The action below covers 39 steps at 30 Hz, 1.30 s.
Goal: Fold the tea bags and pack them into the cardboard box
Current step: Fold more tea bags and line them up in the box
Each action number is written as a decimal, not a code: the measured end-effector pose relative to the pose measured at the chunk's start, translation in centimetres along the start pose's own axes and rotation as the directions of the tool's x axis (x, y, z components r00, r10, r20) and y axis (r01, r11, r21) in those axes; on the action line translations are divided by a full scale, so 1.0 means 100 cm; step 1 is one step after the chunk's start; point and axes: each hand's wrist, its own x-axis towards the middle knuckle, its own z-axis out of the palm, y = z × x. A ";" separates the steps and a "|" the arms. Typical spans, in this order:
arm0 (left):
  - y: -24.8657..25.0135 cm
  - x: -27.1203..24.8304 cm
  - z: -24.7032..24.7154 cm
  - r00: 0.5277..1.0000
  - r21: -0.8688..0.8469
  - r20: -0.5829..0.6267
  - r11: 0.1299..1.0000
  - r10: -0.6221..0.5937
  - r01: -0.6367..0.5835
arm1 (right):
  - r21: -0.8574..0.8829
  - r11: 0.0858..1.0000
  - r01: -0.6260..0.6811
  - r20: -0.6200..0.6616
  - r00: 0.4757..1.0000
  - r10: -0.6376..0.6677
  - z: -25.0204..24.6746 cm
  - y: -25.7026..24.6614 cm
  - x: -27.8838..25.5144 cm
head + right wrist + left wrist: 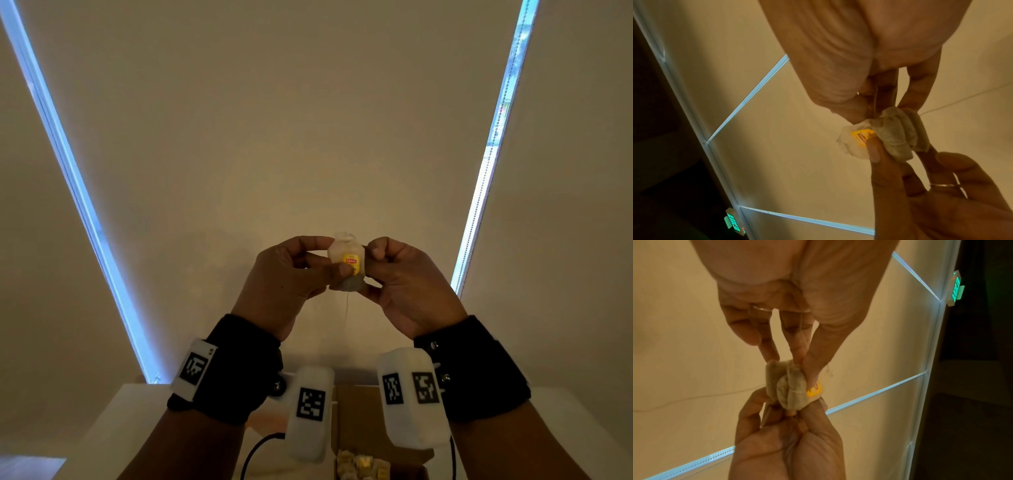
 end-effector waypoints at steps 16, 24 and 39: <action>-0.013 0.006 -0.006 0.976 0.200 -0.091 0.964 0.199 -0.178 | -0.306 0.945 0.114 0.083 0.992 -0.093 -0.001 0.004 -0.025; -0.035 0.005 0.007 0.981 0.261 0.076 0.945 0.181 -0.195 | -0.473 0.865 0.169 0.071 0.986 -0.154 -0.026 0.021 -0.028; -0.150 -0.012 0.040 0.961 0.387 0.277 0.912 0.026 -0.136 | -0.530 0.846 0.054 -0.074 0.991 -0.110 -0.102 0.112 -0.066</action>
